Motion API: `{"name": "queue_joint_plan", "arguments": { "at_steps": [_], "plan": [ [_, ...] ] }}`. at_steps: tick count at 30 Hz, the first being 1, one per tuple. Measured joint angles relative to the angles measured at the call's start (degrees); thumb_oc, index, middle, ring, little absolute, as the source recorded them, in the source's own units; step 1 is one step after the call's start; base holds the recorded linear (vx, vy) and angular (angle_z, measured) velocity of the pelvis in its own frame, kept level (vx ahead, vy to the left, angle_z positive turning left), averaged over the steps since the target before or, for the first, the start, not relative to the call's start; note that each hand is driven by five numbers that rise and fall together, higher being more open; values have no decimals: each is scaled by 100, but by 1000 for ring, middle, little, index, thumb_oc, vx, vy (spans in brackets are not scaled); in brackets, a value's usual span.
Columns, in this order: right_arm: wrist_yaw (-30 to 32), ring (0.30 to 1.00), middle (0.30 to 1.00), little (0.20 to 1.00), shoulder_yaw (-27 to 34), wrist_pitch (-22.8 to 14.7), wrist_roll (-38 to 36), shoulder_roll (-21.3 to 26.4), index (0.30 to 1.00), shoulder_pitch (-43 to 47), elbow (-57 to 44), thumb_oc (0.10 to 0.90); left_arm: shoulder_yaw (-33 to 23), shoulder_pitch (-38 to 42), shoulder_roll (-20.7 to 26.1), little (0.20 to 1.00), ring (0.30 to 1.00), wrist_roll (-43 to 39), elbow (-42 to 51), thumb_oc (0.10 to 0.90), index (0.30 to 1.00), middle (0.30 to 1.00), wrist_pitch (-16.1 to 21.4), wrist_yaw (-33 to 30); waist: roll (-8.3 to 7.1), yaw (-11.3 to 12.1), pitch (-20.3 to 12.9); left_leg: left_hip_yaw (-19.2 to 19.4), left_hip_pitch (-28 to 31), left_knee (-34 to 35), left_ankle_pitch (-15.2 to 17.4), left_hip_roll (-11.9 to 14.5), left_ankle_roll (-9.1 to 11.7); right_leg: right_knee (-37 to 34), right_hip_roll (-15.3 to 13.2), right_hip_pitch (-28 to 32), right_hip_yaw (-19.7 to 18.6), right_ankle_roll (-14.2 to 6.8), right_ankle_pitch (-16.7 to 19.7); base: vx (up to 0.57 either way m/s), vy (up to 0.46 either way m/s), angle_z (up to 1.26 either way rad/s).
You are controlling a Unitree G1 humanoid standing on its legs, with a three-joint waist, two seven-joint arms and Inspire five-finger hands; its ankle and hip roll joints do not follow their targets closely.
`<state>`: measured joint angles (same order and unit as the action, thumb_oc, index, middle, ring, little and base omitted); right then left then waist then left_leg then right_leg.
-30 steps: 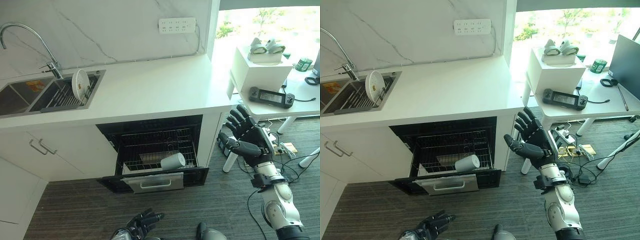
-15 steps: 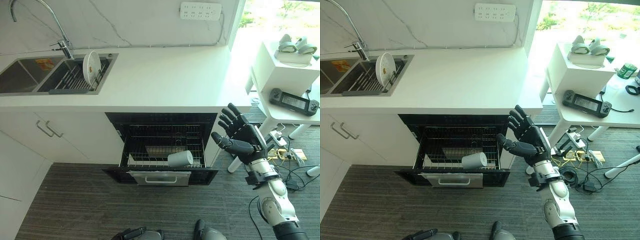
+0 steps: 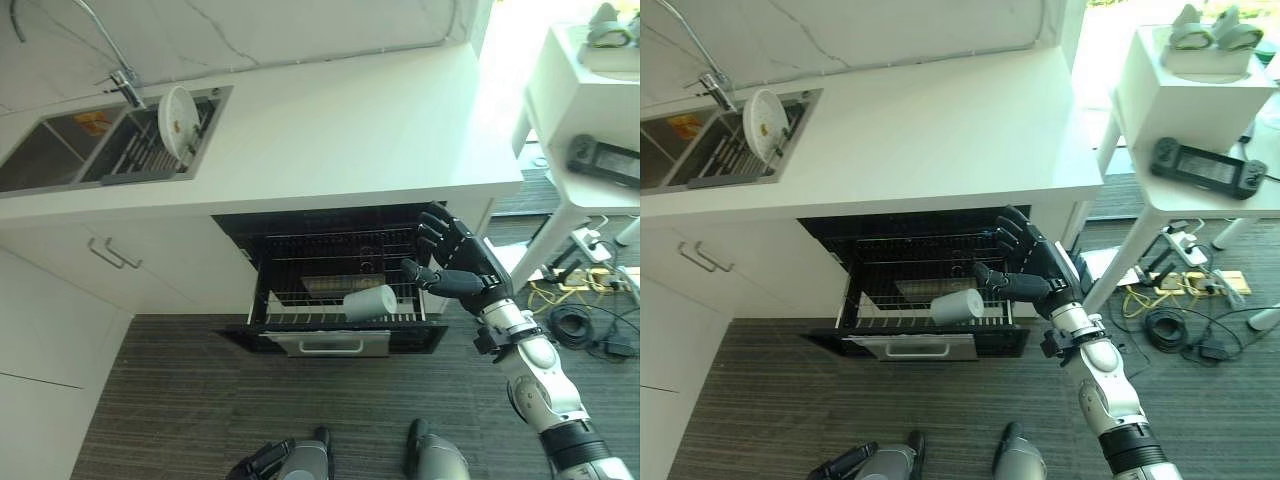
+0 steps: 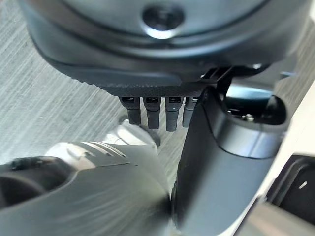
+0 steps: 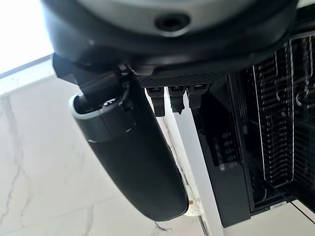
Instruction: Place the dishes in the dishwasher.
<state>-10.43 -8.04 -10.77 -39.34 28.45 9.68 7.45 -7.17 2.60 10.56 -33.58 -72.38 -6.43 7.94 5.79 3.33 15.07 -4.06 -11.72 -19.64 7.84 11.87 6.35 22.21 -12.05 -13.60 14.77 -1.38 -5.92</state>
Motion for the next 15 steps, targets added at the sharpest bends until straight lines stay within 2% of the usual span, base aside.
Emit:
{"name": "queue_joint_plan", "arguments": {
  "at_steps": [1,3,4,5,6,7,8,9,10,11,12,13,14,15],
  "plan": [
    [59,900,900,900,7,16,-29,7,900,0,-167,800,-96,29,57,900,900,1,-103,800,900,900,4,22,12,-11,4,7,-26,98,-36,214,27,17,-248,39,-34,-161,13,4,809,17],
    [120,900,900,900,62,-64,-148,15,900,-13,-359,800,16,33,39,900,900,26,-155,800,900,900,-1,22,78,-102,-16,75,73,279,-45,185,2,-13,-617,160,-149,-552,159,30,820,21],
    [194,900,900,900,101,-104,-148,-97,900,-45,-473,800,38,75,37,900,900,40,-207,800,900,900,-7,39,72,-150,2,146,185,278,-217,64,342,-56,-818,225,-225,-746,252,15,755,7],
    [241,900,900,900,114,-170,-154,-122,900,-85,-531,800,38,124,55,900,900,39,-231,800,900,900,-5,41,37,-159,21,163,206,191,-237,-86,445,-90,-959,249,-332,-864,342,-6,524,1],
    [330,900,900,900,181,-279,-206,-384,900,-181,-636,800,32,163,100,900,900,55,-226,800,900,900,50,59,-199,-154,126,369,154,-195,9,-591,89,-419,-1304,450,-438,-783,732,-15,503,-10],
    [389,900,900,900,227,-377,-298,-532,900,-313,-728,800,70,194,78,900,900,66,-226,800,900,900,53,147,-194,-124,124,487,52,-461,161,-740,-96,-685,-1466,515,-589,-509,1089,3,445,-14],
    [419,900,900,900,214,-393,-372,-655,900,-338,-706,800,120,226,63,900,900,84,-227,800,900,900,66,149,-244,-83,131,651,51,-560,251,-918,-295,-724,-1595,563,-621,-372,1177,-4,606,-37],
    [421,900,900,900,209,-390,-404,-790,900,-371,-705,800,354,263,145,900,900,123,-226,800,900,900,66,156,-266,-7,126,878,69,-673,360,-1033,-486,-951,-1624,575,-500,-42,1789,-21,681,-82],
    [369,900,900,900,160,-399,-388,-1253,900,-446,-692,800,410,198,167,900,900,123,-167,800,900,900,58,140,-264,58,118,1171,166,-680,442,-1006,-755,-1498,-1595,597,-284,289,3150,-21,543,-115],
    [333,900,900,900,37,-423,-400,-1408,900,-542,-669,800,311,167,163,900,900,146,-119,800,900,900,51,107,-212,69,90,1357,238,-588,482,-882,-875,-895,-1361,411,-81,-276,2212,28,452,-103],
    [248,900,900,900,-135,-428,-389,-1232,900,-595,-683,800,295,129,228,900,900,262,-113,800,900,900,15,107,-211,-22,-29,1359,291,-193,310,-861,-893,120,-660,350,20,-671,727,72,268,-50],
    [235,900,900,900,-109,-466,-391,-1170,900,-587,-714,800,297,115,241,900,900,290,-111,800,900,900,-40,96,-363,-40,-126,1383,290,47,182,-986,-952,303,-352,401,72,-634,338,88,300,1],
    [275,900,900,900,-98,-663,-424,-963,900,-553,-727,800,289,150,246,900,900,279,-149,800,900,900,-164,-46,-492,-17,-155,1327,382,495,-150,-1241,-1162,793,509,463,26,-461,-549,63,153,27],
    [328,900,900,900,-91,-684,-471,-762,900,-492,-732,800,329,114,196,900,900,217,-152,800,900,900,-228,-97,-572,-18,-188,1304,521,828,-402,-1465,-1060,686,988,549,32,-46,-817,57,114,35]
  ]
}}
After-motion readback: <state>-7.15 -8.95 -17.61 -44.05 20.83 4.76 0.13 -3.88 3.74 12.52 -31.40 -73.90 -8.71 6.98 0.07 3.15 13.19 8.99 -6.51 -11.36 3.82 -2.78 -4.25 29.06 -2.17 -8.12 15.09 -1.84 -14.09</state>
